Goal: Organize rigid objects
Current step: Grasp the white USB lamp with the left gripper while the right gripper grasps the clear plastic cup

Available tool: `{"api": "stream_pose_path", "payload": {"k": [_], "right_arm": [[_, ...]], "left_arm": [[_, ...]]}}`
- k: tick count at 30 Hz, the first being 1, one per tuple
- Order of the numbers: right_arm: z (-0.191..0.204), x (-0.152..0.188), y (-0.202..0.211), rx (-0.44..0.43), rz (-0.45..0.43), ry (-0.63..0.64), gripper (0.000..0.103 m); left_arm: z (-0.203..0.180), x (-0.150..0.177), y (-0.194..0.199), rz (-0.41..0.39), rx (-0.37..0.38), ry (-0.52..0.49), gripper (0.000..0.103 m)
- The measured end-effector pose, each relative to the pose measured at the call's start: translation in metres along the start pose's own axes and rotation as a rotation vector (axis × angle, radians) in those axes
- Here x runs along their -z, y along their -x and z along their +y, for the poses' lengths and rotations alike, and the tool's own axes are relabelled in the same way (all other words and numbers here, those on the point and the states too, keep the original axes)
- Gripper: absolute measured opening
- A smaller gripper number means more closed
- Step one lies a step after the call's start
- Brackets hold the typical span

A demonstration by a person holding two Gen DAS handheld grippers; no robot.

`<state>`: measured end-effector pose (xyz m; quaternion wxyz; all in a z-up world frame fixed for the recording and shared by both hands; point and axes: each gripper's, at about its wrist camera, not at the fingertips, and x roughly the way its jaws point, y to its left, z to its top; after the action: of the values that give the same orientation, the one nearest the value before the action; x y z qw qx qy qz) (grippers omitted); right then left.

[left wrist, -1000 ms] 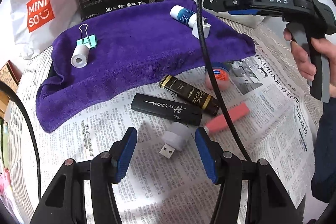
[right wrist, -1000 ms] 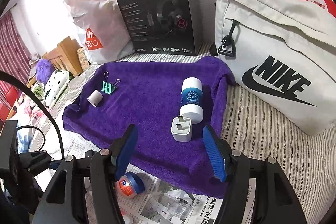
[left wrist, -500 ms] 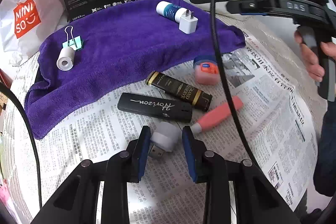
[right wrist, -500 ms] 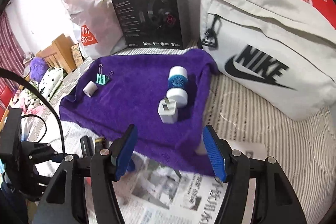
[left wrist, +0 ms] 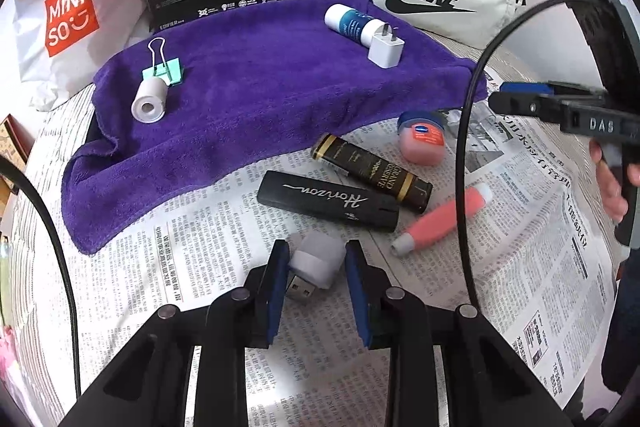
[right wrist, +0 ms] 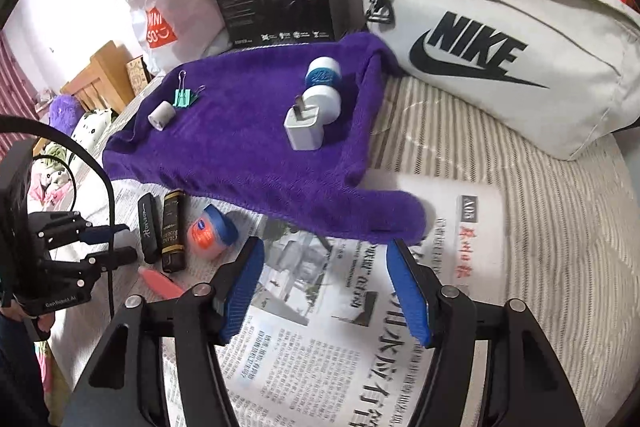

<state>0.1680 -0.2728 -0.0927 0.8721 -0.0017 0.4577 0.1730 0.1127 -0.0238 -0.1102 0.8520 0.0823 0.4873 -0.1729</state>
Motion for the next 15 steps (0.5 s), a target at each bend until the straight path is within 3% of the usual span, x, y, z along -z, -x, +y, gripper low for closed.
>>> {"api": "stream_pose_path", "payload": {"k": [10,15], "right_arm": [[0.009,0.006,-0.028,0.025,0.035,0.006,0.034],[0.005,0.009,-0.021,0.055,0.039,0.021,0.032]], "left_arm": [[-0.002,-0.001,0.0,0.003,-0.002,0.005,0.028],[-0.001,-0.001,0.001,0.001,0.004,0.009,0.028]]}}
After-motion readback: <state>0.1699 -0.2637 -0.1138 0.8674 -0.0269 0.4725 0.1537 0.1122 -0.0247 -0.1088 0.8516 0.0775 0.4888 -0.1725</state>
